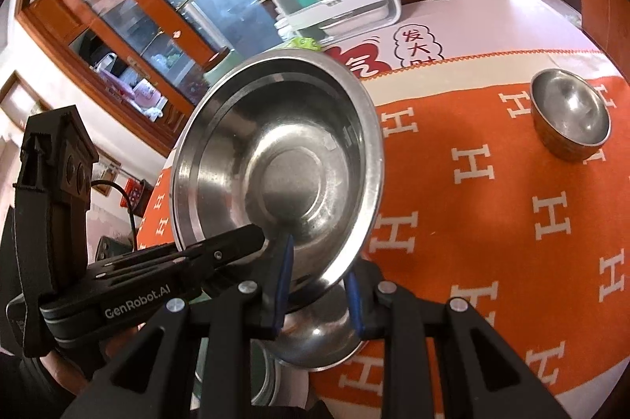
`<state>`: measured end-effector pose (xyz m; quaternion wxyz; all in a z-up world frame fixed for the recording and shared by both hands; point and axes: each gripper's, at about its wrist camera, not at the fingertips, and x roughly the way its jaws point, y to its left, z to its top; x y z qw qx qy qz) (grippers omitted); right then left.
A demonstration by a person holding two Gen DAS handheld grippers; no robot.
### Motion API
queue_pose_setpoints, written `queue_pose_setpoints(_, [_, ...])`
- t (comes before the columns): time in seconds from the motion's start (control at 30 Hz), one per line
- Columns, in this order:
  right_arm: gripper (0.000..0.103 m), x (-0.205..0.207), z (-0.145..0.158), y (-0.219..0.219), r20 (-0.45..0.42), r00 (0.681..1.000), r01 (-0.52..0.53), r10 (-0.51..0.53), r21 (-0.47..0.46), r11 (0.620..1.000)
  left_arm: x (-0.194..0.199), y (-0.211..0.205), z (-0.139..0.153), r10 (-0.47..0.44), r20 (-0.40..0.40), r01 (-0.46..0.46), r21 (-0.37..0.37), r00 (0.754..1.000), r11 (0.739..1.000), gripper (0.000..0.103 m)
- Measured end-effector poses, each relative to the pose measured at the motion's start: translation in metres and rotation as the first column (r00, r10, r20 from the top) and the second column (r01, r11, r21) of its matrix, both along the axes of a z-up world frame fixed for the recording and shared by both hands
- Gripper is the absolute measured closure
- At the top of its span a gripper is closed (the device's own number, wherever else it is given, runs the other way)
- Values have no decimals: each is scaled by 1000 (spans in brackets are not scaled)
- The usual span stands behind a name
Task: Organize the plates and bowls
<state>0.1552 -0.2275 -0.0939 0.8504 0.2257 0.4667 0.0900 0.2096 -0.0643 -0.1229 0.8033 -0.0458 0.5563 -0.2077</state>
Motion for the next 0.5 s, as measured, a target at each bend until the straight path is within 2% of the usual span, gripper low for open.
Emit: queue_pose_setpoints(0.5, [78,-33,14,47,-8,991,-131,131,-48,990,-53,45,11,37,8,-37,25,999,999,84])
